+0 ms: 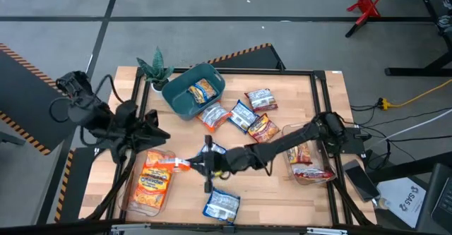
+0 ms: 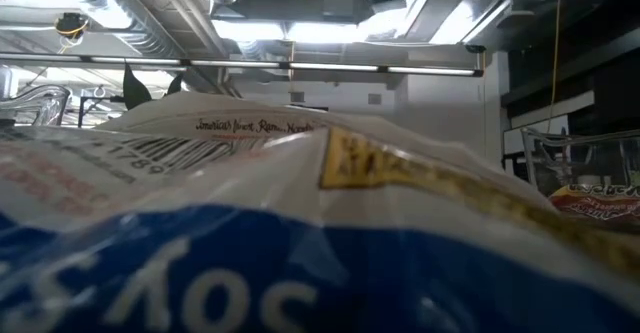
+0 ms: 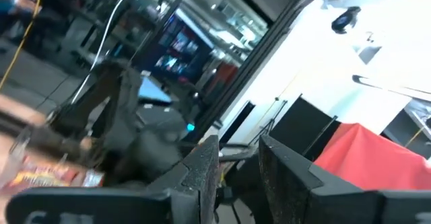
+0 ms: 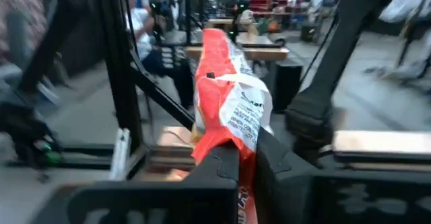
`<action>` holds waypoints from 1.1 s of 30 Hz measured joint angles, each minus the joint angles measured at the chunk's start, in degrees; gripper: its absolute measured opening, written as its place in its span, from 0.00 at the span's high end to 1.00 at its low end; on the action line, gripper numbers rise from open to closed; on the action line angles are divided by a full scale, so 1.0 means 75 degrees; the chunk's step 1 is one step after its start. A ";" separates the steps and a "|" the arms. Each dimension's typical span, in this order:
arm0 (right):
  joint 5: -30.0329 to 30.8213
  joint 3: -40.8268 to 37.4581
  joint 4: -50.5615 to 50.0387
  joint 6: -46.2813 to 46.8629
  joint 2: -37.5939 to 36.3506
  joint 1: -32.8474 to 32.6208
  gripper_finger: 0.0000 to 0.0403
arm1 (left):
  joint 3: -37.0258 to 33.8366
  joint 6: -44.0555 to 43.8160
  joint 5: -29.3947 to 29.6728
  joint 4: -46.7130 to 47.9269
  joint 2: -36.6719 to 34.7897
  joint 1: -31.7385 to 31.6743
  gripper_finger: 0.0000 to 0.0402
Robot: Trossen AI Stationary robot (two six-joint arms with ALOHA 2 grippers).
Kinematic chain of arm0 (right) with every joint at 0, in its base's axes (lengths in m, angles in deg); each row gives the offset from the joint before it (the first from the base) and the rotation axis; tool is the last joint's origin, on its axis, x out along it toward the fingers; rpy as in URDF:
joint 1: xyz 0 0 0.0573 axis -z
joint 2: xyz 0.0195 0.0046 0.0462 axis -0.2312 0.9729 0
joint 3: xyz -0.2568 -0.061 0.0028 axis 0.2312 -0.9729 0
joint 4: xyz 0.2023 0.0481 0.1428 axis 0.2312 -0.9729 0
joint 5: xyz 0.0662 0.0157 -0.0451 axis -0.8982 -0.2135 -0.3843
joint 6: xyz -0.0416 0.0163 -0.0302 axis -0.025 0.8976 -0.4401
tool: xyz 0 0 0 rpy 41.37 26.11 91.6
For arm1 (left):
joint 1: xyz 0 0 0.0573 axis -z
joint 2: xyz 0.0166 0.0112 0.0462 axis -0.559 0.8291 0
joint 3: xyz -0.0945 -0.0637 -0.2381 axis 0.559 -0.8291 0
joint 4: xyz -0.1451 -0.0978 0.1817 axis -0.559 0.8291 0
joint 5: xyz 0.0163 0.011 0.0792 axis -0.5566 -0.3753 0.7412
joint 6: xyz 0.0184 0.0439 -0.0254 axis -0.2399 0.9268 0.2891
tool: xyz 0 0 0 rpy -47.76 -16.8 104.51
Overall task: Sort Maruchan noodles
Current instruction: Put the orange noodle pack into the left transparent bin
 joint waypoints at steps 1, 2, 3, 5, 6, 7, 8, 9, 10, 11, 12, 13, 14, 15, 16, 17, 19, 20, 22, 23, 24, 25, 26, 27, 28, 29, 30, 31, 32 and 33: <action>-0.0243 0.0002 0.0321 0.0307 0.0131 0.0089 1.00 | 0.0000 0.0126 0.0005 -0.0083 -0.0009 0.0025 0.75; -0.0461 0.0004 0.0594 0.0559 0.0268 0.0172 1.00 | 0.0000 0.0238 -0.0003 -0.0140 -0.0012 0.0033 0.75; -0.0620 0.0040 0.0817 0.0813 0.0428 0.0234 1.00 | 0.0000 0.0306 -0.0001 -0.0170 -0.0006 0.0033 0.75; -0.0752 0.0313 0.0887 0.1179 0.0788 0.0325 1.00 | 0.0000 0.0350 -0.0003 -0.0179 -0.0006 0.0033 0.75; -0.0810 0.0531 0.0853 0.1272 0.0970 0.0354 1.00 | 0.0000 0.0364 -0.0003 -0.0187 -0.0006 0.0030 0.75; -0.0936 0.0758 0.0775 0.1380 0.1134 0.0355 1.00 | 0.0000 0.0379 -0.0003 -0.0192 -0.0006 0.0027 0.75; -0.1131 0.1067 0.0711 0.1412 0.1338 0.0353 1.00 | 0.0000 0.0382 -0.0003 -0.0189 -0.0006 0.0027 0.75; -0.1303 0.1391 0.0544 0.1410 0.1519 0.0344 1.00 | 0.0000 0.0387 -0.0010 -0.0186 -0.0006 0.0027 0.75; -0.1423 0.1712 0.0211 0.1386 0.1656 0.0338 1.00 | 0.0000 0.0385 -0.0048 -0.0183 -0.0006 0.0027 0.75; -0.1536 0.2098 -0.0144 0.1296 0.1832 0.0337 1.00 | 0.0000 0.0383 -0.0064 -0.0183 -0.0006 0.0027 0.75; -0.1612 0.2515 -0.0495 0.1194 0.2007 0.0339 1.00 | 0.0000 0.0379 -0.0066 -0.0186 -0.0006 0.0027 0.75; -0.1708 0.2926 -0.0933 0.1071 0.2156 0.0352 1.00 | 0.0000 0.0379 -0.0068 -0.0183 -0.0006 0.0027 0.75; -0.1793 0.3307 -0.1282 0.1019 0.2314 0.0359 1.00 | 0.0000 0.0379 -0.0070 -0.0183 -0.0006 0.0026 0.75; -0.1850 0.3710 -0.1540 0.0982 0.2505 0.0393 1.00 | 0.0000 0.0379 -0.0073 -0.0183 -0.0006 0.0027 0.75; -0.1927 0.4078 -0.1814 0.0955 0.2658 0.0423 1.00 | 0.0000 0.0389 -0.0078 -0.0185 -0.0006 0.0027 0.75; -0.2032 0.4372 -0.2084 0.0941 0.2799 0.0446 1.00 | 0.0000 0.0402 -0.0097 -0.0180 -0.0006 0.0027 0.75; -0.2337 0.4914 -0.2471 0.0948 0.3128 0.0495 1.00 | 0.0000 0.0465 -0.0176 -0.0180 -0.0006 0.0027 0.75; -0.2506 0.5104 -0.2686 0.0997 0.3260 0.0516 1.00 | 0.0000 0.0491 -0.0226 -0.0180 -0.0006 0.0027 0.75; -0.2861 0.5338 -0.2918 0.1021 0.3498 0.0544 1.00 | 0.0001 0.0497 -0.0249 -0.0179 -0.0006 0.0027 0.75; -0.3015 0.5404 -0.2975 0.1066 0.3591 0.0541 1.00 | 0.0003 0.0511 -0.0255 -0.0179 -0.0006 0.0027 0.75; -0.3207 0.5438 -0.2984 0.1160 0.3664 0.0566 1.00 | 0.0003 0.0516 -0.0255 -0.0176 -0.0006 0.0026 0.75; -0.3409 0.5438 -0.2985 0.1243 0.3697 0.0585 1.00 | 0.0003 0.0519 -0.0254 -0.0174 -0.0006 0.0024 0.75; -0.3583 0.5432 -0.2947 0.1373 0.3743 0.0591 1.00 | 0.0003 0.0519 -0.0256 -0.0174 -0.0006 0.0024 0.75; -0.3734 0.5432 -0.2900 0.1424 0.3786 0.0607 1.00 | 0.0003 0.0519 -0.0256 -0.0174 -0.0006 0.0024 0.75; -0.3843 0.5432 -0.2944 0.1443 0.3805 0.0617 1.00 | 0.0003 0.0521 -0.0254 -0.0170 -0.0006 0.0024 0.75; -0.3946 0.5430 -0.2990 0.1452 0.3817 0.0629 1.00 | 0.0003 0.0524 -0.0256 -0.0163 -0.0006 0.0024 0.75; -0.3970 0.5421 -0.3001 0.1455 0.3822 0.0635 1.00 | 0.0003 0.0524 -0.0256 -0.0163 -0.0006 0.0024 0.75; -0.3966 0.5421 -0.3022 0.1449 0.3822 0.0641 1.00 | 0.0003 0.0529 -0.0254 -0.0148 -0.0006 0.0024 0.75; -0.3965 0.5423 -0.3015 0.1434 0.3819 0.0654 1.00 | 0.0003 0.0543 -0.0254 -0.0134 -0.0006 0.0024 0.75; -0.3968 0.5423 -0.3011 0.1434 0.3819 0.0681 1.00 | 0.0003 0.0568 -0.0254 -0.0134 -0.0006 0.0024 0.75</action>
